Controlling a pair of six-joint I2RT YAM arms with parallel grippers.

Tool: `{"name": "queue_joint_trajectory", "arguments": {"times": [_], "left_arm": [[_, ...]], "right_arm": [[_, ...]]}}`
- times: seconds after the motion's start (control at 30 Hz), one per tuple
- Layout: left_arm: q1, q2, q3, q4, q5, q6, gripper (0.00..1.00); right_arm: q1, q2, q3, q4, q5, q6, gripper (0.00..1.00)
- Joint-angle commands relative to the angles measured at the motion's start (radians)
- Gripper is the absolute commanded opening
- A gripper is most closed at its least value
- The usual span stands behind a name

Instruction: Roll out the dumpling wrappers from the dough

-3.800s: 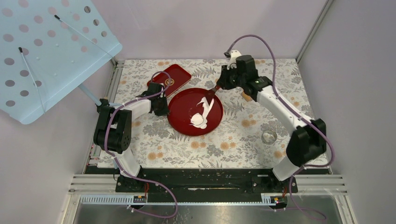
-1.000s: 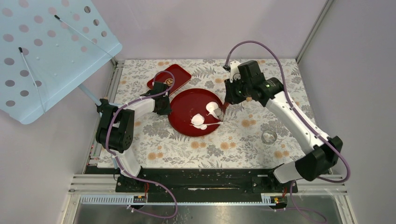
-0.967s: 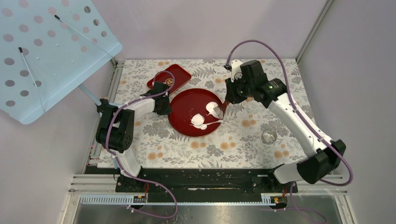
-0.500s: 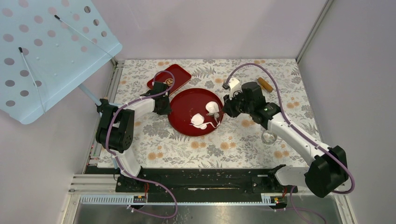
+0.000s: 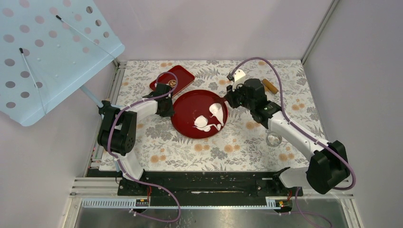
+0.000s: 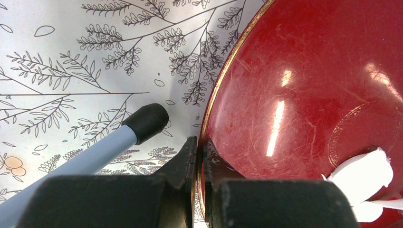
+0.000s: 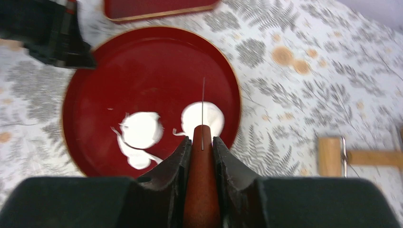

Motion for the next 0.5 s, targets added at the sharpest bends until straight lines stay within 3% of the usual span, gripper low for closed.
{"name": "queue_joint_trajectory", "arguments": {"times": [0.0,0.2,0.47], "left_arm": [[0.007,-0.006,0.000,0.027,-0.074,0.016,0.00],[0.007,-0.003,0.003,0.027,-0.072,0.019,0.00],[0.006,-0.005,0.000,0.032,-0.061,0.026,0.00]], "right_arm": [[0.010,-0.036,0.114,-0.021,-0.188,0.000,0.00],[0.040,-0.031,0.147,-0.098,-0.420,0.010,0.00],[0.148,0.082,0.188,-0.074,-0.425,-0.018,0.00]]}}
